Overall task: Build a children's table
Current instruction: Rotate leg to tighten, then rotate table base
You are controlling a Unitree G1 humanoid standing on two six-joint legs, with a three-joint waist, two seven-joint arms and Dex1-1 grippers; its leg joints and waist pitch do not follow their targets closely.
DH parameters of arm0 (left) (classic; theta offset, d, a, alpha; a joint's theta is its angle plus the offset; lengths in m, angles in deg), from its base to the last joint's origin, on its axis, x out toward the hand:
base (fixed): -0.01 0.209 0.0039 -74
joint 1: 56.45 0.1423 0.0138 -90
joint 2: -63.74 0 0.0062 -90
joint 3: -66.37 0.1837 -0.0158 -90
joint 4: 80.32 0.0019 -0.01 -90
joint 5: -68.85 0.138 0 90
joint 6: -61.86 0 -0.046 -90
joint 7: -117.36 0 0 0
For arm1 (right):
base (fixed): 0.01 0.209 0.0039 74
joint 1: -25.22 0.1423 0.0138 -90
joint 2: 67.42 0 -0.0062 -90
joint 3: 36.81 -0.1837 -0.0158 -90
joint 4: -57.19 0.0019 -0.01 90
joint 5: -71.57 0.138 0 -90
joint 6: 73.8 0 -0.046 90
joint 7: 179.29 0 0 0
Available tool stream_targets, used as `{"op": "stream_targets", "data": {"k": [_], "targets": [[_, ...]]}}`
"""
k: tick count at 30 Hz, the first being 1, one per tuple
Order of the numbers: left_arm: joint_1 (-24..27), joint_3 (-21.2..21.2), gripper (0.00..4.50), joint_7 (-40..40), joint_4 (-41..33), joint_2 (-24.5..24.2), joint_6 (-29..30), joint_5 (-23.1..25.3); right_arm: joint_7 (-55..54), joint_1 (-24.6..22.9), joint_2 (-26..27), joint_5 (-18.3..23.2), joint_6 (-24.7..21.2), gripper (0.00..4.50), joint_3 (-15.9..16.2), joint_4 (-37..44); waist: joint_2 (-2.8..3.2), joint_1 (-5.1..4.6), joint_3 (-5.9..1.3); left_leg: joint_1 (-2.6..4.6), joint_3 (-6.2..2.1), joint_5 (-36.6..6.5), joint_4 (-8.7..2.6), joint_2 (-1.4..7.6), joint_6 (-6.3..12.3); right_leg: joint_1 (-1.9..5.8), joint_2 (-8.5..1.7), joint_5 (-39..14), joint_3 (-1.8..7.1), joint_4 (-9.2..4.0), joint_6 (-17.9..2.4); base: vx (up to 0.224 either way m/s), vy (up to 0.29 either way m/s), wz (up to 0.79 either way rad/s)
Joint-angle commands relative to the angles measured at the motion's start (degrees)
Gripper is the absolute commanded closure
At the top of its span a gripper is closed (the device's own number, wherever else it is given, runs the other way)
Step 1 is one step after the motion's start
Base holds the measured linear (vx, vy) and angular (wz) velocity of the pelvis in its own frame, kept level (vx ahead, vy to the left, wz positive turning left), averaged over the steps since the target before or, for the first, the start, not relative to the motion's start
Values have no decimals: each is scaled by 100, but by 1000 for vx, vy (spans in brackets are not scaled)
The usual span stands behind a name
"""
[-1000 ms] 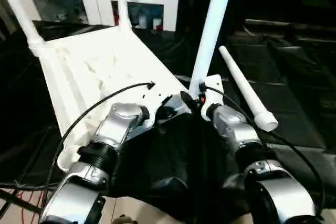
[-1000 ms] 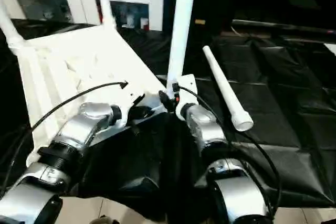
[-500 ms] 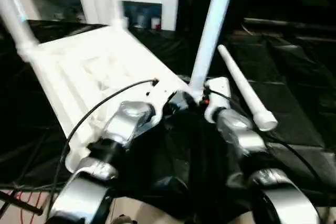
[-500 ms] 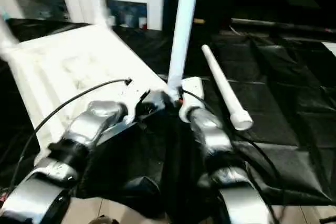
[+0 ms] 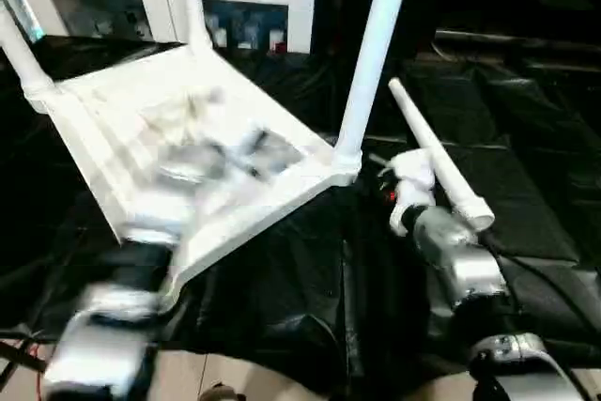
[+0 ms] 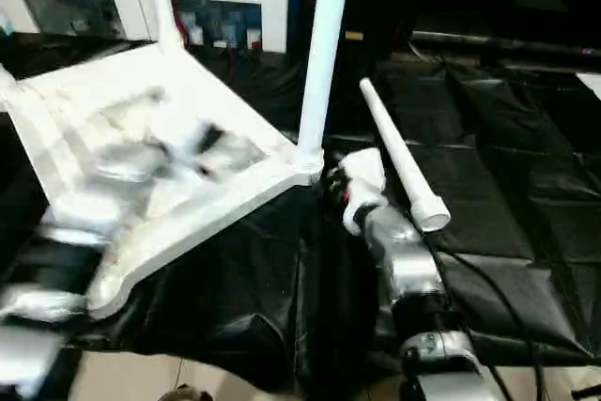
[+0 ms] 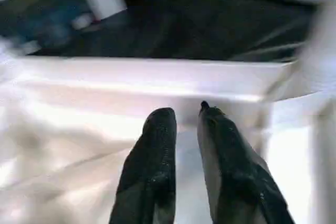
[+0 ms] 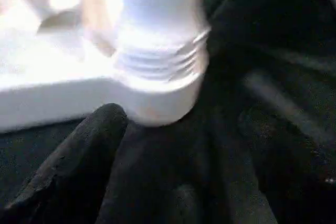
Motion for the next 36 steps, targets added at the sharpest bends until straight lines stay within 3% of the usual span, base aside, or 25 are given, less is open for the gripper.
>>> {"op": "stream_targets", "data": {"k": [1, 4, 5, 6, 7, 8, 14, 15, 16, 20, 21, 24, 27, 29, 31, 32, 33, 36], "targets": [[135, -114, 364, 97, -331, -173, 242, 155, 97, -73, -4, -32, -178, 56, 118, 257, 6, 16, -425, 51, -63, -960, -345, 229, 223, 365, -414, -1450, 321, -366, -836, 0, 0, 0], [393, -280, 364, 269, -735, -640, 692, 429, 152, -24, 48, -58, -281, 56, 243, 225, 0, -9, -415, 54, -64, -958, -352, 232, 188, 349, -405, -1362, 320, -346, -844, 0, 0, 0], [548, -308, 364, 311, -887, -899, 976, 630, 188, 41, 57, -107, -295, 56, 316, 114, -79, 1, -419, 63, -65, -978, -351, 231, 180, 358, -417, -1439, 320, -342, -816, 0, 0, 0], [568, -304, 364, 313, -907, -928, 1011, 649, 189, 48, 56, -116, -298, 56, 325, 102, -27, 1, -403, 58, -63, -979, -359, 224, 162, 336, -410, -1497, 327, -358, -789, 0, 0, 0], [612, -295, 364, 319, -950, -993, 1089, 693, 193, 65, 53, -135, -303, 56, 346, 73, -24, 0, -402, 81, -71, -1062, -364, 234, 103, 329, -413, -1530, 328, -363, -774, 0, 0, 0], [807, -361, 364, 411, -1095, -1195, 1340, 840, 170, 176, 78, -188, -338, 56, 384, -116, -62, 8, -406, 89, -65, -1066, -364, 232, 100, 321, -404, -1511, 328, -369, -776, 0, 0, 0], [1197, -341, 364, 476, -1173, -1760, 1569, 1187, -18, 499, 221, -245, -312, 56, 398, -555, -45, 13, -399, 99, -84, -1238, -383, 230, -31, 307, -414, -1477, 341, -351, -826, 0, 0, 0], [1250, -324, 364, 445, -1172, -1850, 1628, 1172, -59, 562, 250, -235, -306, 56, 392, -622, -44, 11, -398, 96, -88, -1266, -386, 226, -54, 309, -413, -1442, 342, -342, -835, 0, 0, 0], [1322, -298, 364, 360, -1138, -1932, 1702, 1117, -107, 642, 292, -224, -306, 56, 382, -698, 10, 24, -399, 114, -95, -1284, -386, 226, -96, 300, -416, -1371, 346, -327, -853, 0, 0, 0], [1403, -294, 382, 230, -1065, -1903, 1754, 992, -103, 754, 357, -176, -253, 56, 365, -831, -20, -7, -387, 108, -101, -1519, -393, 224, -164, 303, -427, -1503, 348, -356, -873, 0, 0, 0], [1439, -217, 400, 137, -1027, -1911, 1689, 963, -63, 812, 388, -144, -235, 92, 364, -902, -10, -5, -384, 105, -107, -1587, -392, 224, -181, 297, -429, -1559, 350, -359, -864, 0, 0, 0], [1476, -137, 411, -51, -973, -1869, 1616, 842, -59, 869, 408, -143, -223, 97, 356, -988, -24, -7, -383, 106, -115, -1684, -393, 218, -179, 299, -442, -1728, 348, -380, -836, 0, 0, 0], [1575, 223, 440, -475, -851, -1971, 1618, 776, -59, 978, 440, -169, -179, 132, 355, -1217, -7, -3, -385, 121, -115, -1731, -392, 216, -189, 282, -439, -1777, 351, -383, -834, 0, 0, 0], [1658, 488, 442, -764, -835, -2143, 1710, 789, -75, 1052, 467, -183, -132, 135, 361, -1357, 26, -14, -385, 105, -126, -1745, -404, 225, -216, 290, -437, -1698, 354, -370, -852, 0, 0, 0], [1728, 632, 448, -965, -855, -2274, 1783, 795, -85, 1140, 499, -192, -77, 157, 364, -1493, 21, -24, -389, 109, -120, -1688, -398, 223, -226, 295, -427, -1493, 356, -346, -931, 0, 0, 0], [1767, 700, 450, -1096, -901, -2335, 1804, 768, -94, 1184, 516, -190, -63, 177, 355, -1552, 59, -23, -393, 110, -127, -1700, -397, 217, -235, 305, -431, -1475, 356, -335, -949, 0, 0, 0], [1806, 775, 450, -1224, -970, -2400, 1817, 743, -101, 1219, 532, -188, -52, 177, 348, -1599, 29, -42, -393, 102, -121, -1679, -397, 218, -228, 317, -434, -1452, 358, -338, -976, 0, 0, 0], [1925, 960, 450, -1640, -1180, -2551, 1791, 592, -124, 1333, 580, -191, 2, 202, 330, -1753, 46, -61, -388, 103, -117, -1613, -391, 222, -228, 317, -439, -1391, 364, -325, -1036, 0, 0, 0]]}}
